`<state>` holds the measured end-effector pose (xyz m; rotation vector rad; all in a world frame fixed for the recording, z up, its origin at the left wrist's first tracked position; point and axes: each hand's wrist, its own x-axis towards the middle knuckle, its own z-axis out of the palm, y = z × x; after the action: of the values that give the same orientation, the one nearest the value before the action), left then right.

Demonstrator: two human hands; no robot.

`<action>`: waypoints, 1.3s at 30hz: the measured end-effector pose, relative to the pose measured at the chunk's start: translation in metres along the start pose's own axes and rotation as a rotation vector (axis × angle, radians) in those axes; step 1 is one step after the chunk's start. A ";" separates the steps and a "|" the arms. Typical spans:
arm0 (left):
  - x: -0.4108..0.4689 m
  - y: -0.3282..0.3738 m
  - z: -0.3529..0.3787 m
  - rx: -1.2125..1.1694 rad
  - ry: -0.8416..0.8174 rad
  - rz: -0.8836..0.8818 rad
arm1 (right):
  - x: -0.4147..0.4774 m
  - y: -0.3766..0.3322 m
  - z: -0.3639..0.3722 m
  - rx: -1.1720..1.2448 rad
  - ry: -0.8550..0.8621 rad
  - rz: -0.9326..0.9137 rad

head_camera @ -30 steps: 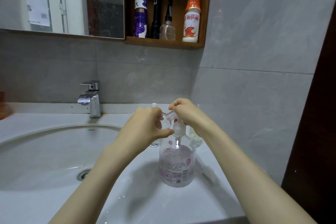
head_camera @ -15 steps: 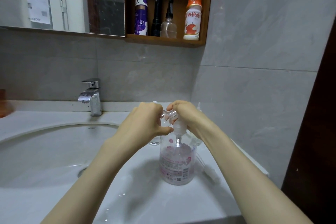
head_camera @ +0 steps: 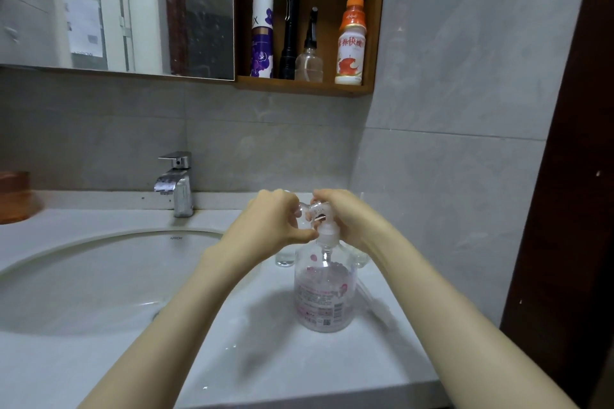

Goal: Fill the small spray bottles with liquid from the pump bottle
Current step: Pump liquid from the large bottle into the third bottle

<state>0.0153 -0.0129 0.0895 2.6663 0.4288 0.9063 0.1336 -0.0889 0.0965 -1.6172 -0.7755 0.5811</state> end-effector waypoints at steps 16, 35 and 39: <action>-0.003 -0.001 -0.004 0.008 0.018 0.033 | 0.004 -0.006 0.003 -0.273 0.021 0.042; -0.003 -0.010 0.010 -0.031 0.020 0.032 | 0.006 0.012 0.002 -0.110 -0.022 -0.016; -0.006 -0.012 0.009 -0.046 0.032 0.021 | 0.006 0.008 0.002 -0.123 0.021 0.000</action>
<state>0.0147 -0.0060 0.0752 2.6226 0.3837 0.9551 0.1371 -0.0836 0.0880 -1.7334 -0.8085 0.5244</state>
